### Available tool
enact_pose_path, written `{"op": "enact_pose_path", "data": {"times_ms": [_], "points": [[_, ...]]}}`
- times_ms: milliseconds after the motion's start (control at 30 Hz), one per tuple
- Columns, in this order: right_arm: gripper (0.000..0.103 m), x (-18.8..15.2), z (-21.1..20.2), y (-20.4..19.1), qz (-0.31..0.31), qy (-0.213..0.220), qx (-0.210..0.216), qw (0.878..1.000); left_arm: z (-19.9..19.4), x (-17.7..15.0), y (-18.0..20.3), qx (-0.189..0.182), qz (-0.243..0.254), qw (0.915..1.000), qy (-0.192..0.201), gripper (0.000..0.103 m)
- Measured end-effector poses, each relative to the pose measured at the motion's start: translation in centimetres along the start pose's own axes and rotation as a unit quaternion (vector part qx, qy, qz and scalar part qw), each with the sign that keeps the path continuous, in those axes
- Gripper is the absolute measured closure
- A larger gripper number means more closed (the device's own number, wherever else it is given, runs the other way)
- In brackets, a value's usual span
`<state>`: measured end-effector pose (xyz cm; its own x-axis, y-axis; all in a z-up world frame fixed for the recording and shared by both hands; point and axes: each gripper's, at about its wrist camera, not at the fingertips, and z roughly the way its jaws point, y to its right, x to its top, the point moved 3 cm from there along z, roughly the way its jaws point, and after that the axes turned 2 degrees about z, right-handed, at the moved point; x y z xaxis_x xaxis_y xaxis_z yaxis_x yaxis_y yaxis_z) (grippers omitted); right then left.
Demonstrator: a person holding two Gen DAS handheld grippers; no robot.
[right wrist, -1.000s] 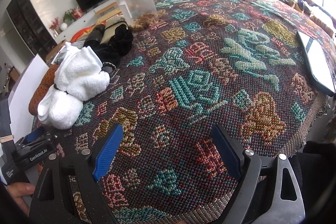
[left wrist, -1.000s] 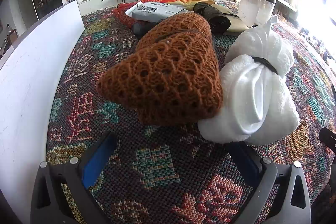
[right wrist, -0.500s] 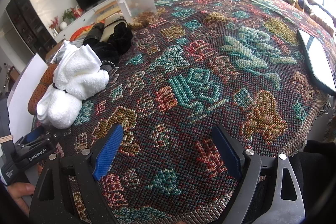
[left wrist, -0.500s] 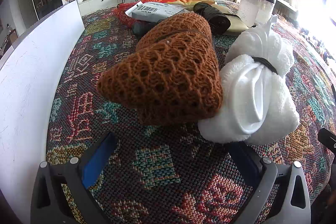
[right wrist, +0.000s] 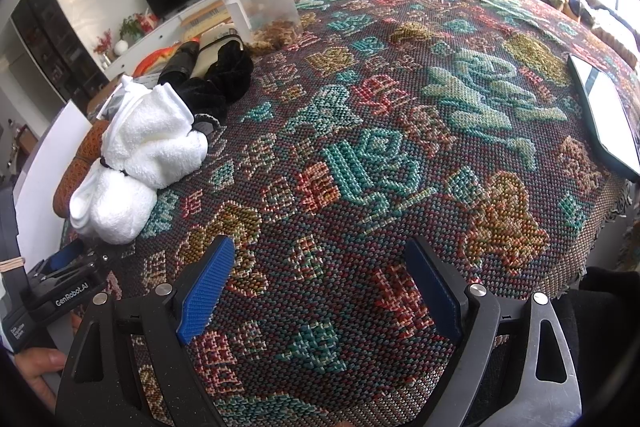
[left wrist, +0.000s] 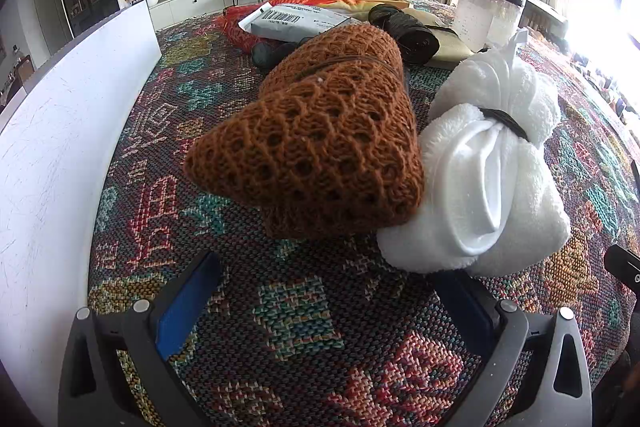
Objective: Organize soft objects
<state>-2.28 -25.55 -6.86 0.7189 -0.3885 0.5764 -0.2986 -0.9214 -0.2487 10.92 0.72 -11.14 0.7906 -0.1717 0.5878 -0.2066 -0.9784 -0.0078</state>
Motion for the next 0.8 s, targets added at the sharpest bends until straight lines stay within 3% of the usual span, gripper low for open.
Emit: {"op": "enact_pose_path", "data": {"times_ms": [800], "points": [[0.013, -0.10, 0.27, -0.22, -0.003, -0.003, -0.004, 1.000, 0.00, -0.01, 0.00, 0.000, 0.000, 1.0000, 0.000, 0.000]]}}
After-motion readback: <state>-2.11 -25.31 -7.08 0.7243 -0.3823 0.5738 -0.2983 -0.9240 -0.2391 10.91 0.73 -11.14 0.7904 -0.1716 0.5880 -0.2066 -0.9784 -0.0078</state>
